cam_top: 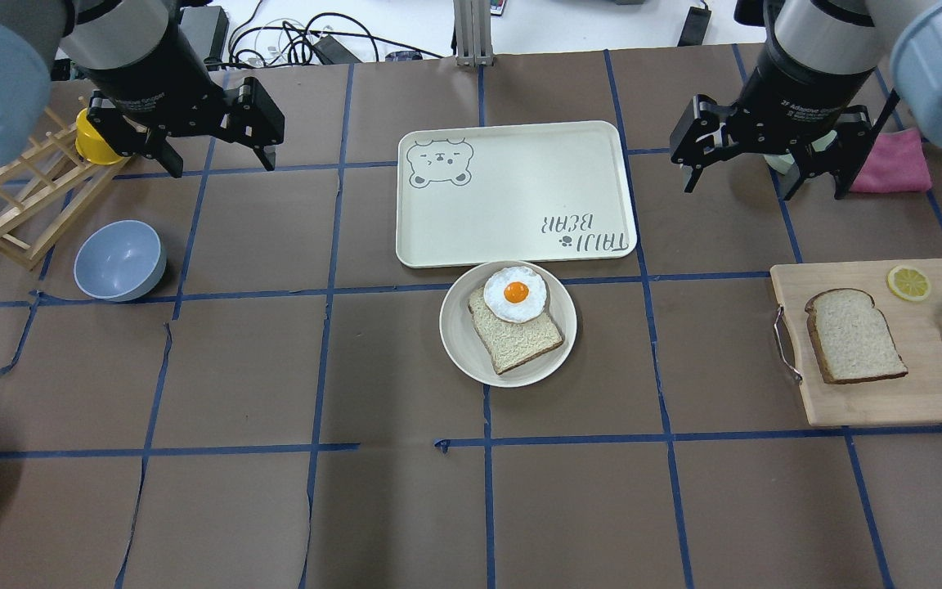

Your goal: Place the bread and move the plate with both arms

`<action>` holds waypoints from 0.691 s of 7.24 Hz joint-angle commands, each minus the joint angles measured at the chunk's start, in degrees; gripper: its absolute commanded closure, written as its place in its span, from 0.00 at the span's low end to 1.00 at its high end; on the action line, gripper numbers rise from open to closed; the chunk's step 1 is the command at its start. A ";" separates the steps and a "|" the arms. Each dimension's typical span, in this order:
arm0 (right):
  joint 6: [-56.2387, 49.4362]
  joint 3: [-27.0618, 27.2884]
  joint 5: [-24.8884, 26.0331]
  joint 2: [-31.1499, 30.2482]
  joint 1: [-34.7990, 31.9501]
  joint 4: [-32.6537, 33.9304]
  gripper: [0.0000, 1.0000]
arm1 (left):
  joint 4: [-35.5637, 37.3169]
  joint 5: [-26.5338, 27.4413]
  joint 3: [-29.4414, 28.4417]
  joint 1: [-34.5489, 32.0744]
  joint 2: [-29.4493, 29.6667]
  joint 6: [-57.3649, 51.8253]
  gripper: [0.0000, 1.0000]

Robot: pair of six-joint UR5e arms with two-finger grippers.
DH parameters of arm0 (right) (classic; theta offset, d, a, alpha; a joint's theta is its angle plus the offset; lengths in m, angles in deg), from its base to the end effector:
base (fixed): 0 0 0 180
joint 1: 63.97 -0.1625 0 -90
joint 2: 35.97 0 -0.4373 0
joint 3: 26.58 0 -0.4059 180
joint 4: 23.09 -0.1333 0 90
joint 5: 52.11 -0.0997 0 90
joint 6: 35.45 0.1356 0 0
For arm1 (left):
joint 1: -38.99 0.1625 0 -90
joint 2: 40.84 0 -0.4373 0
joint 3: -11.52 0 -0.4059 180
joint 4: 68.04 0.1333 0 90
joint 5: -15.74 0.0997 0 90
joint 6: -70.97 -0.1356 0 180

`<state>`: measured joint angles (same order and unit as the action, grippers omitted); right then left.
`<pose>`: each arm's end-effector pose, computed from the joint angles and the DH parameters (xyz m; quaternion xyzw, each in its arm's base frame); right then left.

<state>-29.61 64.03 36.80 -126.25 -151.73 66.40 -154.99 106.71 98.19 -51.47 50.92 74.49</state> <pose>0.1162 -0.5064 0.4604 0.0705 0.9974 0.0076 0.0093 -0.1353 -0.5284 0.4836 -0.0270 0.9988 -0.0406 0.0071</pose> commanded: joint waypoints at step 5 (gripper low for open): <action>0.05 -0.08 0.21 0.29 0.22 0.08 0.00 | -0.06 0.00 -0.01 -0.06 -0.01 0.00 0.00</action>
<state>-29.56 63.99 37.09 -125.82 -151.58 66.82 -155.03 106.71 98.18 -51.46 50.92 74.48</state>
